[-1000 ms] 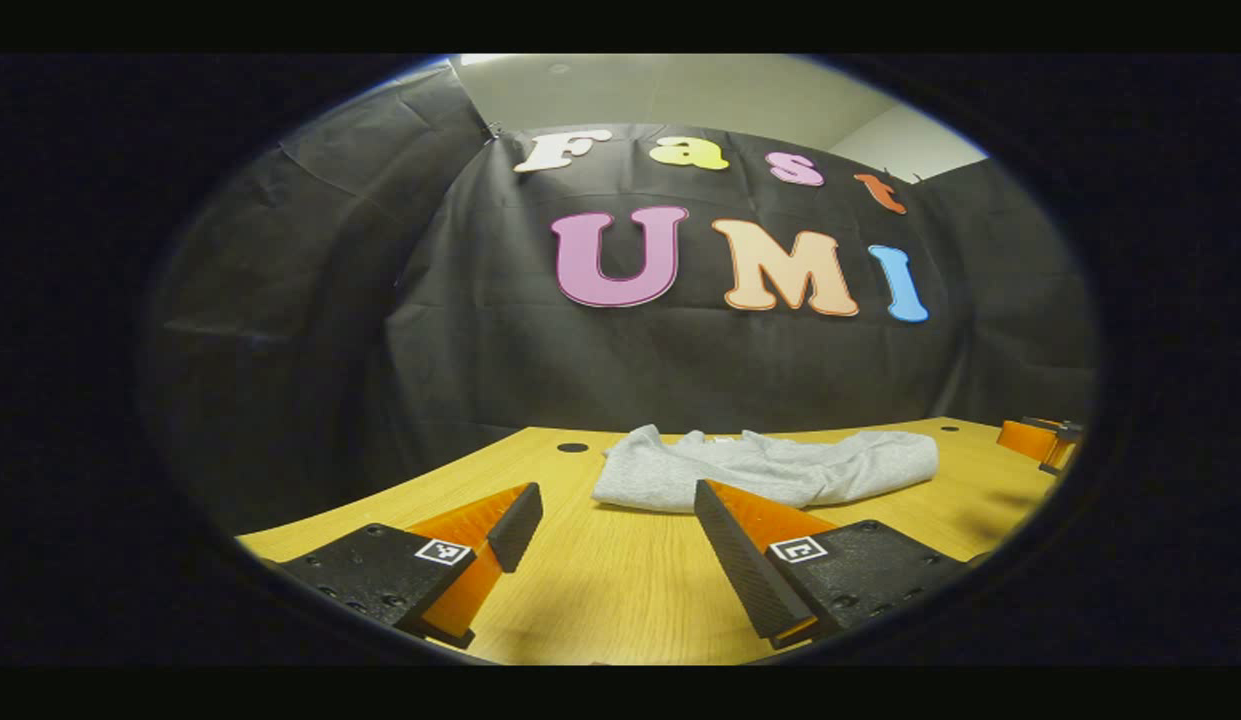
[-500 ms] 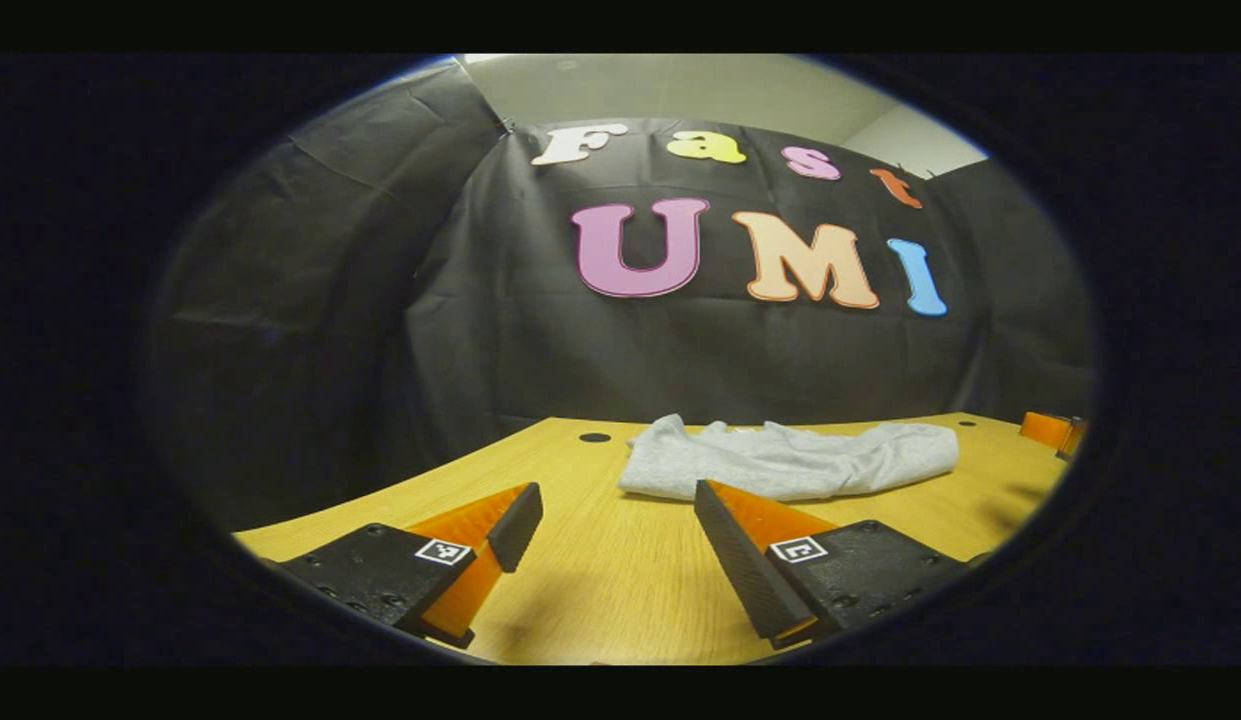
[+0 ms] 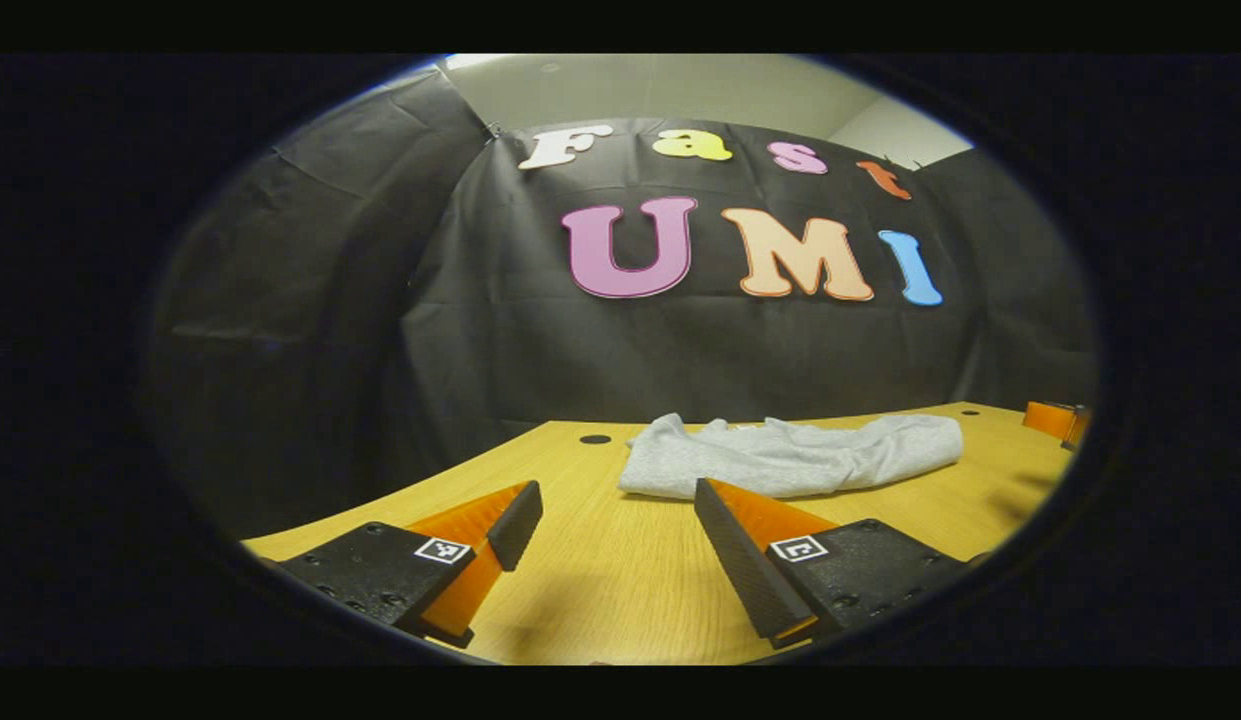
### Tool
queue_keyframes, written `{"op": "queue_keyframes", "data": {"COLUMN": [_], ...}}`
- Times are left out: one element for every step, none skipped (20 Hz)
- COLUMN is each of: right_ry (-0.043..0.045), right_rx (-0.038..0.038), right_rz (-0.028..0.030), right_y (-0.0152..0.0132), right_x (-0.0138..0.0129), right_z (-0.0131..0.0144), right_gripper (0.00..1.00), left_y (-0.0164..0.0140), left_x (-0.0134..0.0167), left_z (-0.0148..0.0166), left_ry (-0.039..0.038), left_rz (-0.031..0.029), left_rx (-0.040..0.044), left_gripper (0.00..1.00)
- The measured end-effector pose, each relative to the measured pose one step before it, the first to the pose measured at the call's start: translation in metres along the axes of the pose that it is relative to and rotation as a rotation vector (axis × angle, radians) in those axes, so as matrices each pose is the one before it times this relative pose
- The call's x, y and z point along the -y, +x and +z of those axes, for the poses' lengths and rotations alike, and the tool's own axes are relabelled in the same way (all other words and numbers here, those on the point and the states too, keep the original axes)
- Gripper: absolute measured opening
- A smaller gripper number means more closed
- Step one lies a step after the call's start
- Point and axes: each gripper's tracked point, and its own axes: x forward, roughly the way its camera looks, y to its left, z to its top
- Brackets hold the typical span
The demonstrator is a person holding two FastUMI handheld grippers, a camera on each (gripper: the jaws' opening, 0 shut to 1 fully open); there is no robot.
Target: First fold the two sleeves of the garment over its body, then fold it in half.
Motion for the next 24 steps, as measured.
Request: {"op": "queue_keyframes", "data": {"right_ry": [-0.00327, -0.00232, -0.00079, 0.00062, 0.00165, 0.00001, -0.00057, 0.00016, -0.00241, -0.00188, -0.00311, -0.00712, -0.00509, -0.00817, -0.00686, -0.00405, -0.00162, 0.00182, 0.00427, 0.0037, 0.00209, 0.00082, -0.00015, 0.0], "right_rx": [-0.0005, -0.00189, -0.00477, -0.00243, -0.00298, -0.00062, -0.00029, -0.0014, -0.00229, -0.00183, -0.0027, -0.0007, -0.00442, 0.00456, -0.00095, 0.00028, 0.00101, -0.00171, -0.00018, -0.00074, 0.00044, -0.0009, 0.00038, -0.00019], "right_rz": [-0.00028, 0.00183, 0.00034, 0.00064, -0.00068, -0.00123, -0.00033, -0.00015, -0.00027, 0.00176, 0.00003, -0.00052, 0.00221, 0.00074, 0.00069, 0.00007, -0.00134, -0.00066, -0.00036, -0.00008, -0.0003, -0.00031, -0.0001, -0.00022], "right_y": [-0.00063, 0.00053, -0.00081, 0.00062, -0.00028, 0.00062, 0.00083, 0.00104, -0.00046, -0.00085, -0.00012, 0.0007, -0.00003, -0.0012, -0.00082, 0.00113, -0.00015, 0.00032, -0.00018, 0.00016, -0.00011, -0.00058, 0.00028, -0.00017], "right_x": [0.00004, -0.0009, -0.00002, 0.00015, 0.00025, 0.00118, -0.00004, -0.00116, 0.00022, -0.00053, -0.00065, -0.00035, -0.00115, -0.00131, -0.00044, -0.00066, 0.0007, 0.00002, 0.00038, 0.00043, 0.00005, 0.00006, 0.00047, -0.00001], "right_z": [-0.00089, -0.00111, -0.0011, -0.00034, 0.0002, -0.00038, 0.00028, -0.0007, -0.0005, -0.00093, -0.00073, -0.00022, -0.00044, 0.00046, -0.00001, -0.00106, 0.00082, -0.00062, 0.00078, -0.00037, 0.00062, -0.00075, 0.00063, -0.00041], "right_gripper": [0.97, 0.97, 0.97, 0.97, 0.94, 0.93, 0.97, 0.97, 0.97, 0.94, 0.97, 0.97, 0.97, 0.97, 0.97, 0.94, 0.97, 0.97, 0.97, 0.97, 0.97, 0.96, 0.97, 0.97], "left_y": [-0.0003, 0.00072, 0.0001, -0.00021, -0.00033, -0.00039, 0.00044, 0.00011, -0.00024, -0.00002, 0.00031, -0.00035, -0.0004, -0.00011, 0.00041, 0.00031, 0.00011, -0.00065, 0.00017, 0.00076, -0.00046, -0.0008, 0.00017, 0.0004], "left_x": [0.00007, -0.00035, 0.00009, 0.00021, 0.00058, -0.00072, -0.00011, 0.00021, -0.00002, -0.0002, -0.0002, 0.00012, -0.00013, 0.00003, -0.0002, 0.00024, 0.00031, -0.00006, -0.00018, -0.00063, 0.00043, 0.00049, -0.00031, 0.0], "left_z": [0.00223, -0.00046, 0.00037, -0.00062, 0.00048, 0.00001, 0.00014, -0.00082, 0.00094, -0.00021, -0.00009, 0.00015, 0.00028, -0.00051, 0.00016, 0.00021, 0.00041, -0.00026, 0.00046, -0.0005, 0.00032, 0.00027, -0.00028, -0.00076], "left_ry": [-0.00184, -0.00146, 0.0022, 0.00055, -0.00058, -0.00156, 0.00207, -0.00012, -0.00076, 0.00102, -0.00027, 0.00023, 0.00012, 0.00004, -0.00089, -0.00012, 0.00023, 0.00002, -0.00014, 0.00024, 0.00013, -0.0001, 0.00011, 0.00002], "left_rz": [0.00056, 0.00151, -0.00026, -0.00006, 0.0004, 0.00033, -0.00024, 0.00069, 0.00029, -0.00006, -0.00002, 0.00002, -0.00012, 0.00008, 0.00004, 0.0, -0.00002, -0.00006, 0.00018, 0.00006, 0.00004, 0.00016, -0.00005, 0.00007], "left_rx": [0.00818, 0.00164, -0.00067, -0.00066, 0.00012, 0.00316, -0.00111, 0.00013, 0.00121, -0.00043, 0.00103, 0.00024, -0.00002, -0.00057, 0.00117, -0.0001, -0.0001, 0.00003, 0.0005, -0.00006, -0.00001, 0.00041, -0.00018, 0.00014], "left_gripper": [0.93, 0.93, 0.93, 0.93, 0.93, 0.93, 0.93, 0.93, 0.93, 0.93, 0.93, 0.93, 0.93, 0.93, 0.93, 0.93, 0.92, 0.93, 0.93, 0.93, 0.93, 0.93, 0.93, 0.93]}}
